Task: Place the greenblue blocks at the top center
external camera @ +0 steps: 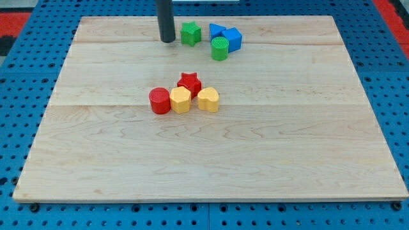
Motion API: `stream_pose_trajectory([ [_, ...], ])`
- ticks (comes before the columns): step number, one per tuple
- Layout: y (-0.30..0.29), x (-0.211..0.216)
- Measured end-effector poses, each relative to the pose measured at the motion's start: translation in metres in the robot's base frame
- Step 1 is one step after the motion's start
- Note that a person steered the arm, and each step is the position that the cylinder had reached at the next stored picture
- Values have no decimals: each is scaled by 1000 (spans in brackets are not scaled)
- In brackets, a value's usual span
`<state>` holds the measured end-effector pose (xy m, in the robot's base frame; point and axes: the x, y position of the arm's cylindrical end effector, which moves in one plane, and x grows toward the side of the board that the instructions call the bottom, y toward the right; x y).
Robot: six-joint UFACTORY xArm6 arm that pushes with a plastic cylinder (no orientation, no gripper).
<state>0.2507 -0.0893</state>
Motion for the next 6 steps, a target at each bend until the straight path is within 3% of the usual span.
stream_pose_trajectory([
  [1, 7, -15],
  [3, 43, 35],
  [6, 28, 29],
])
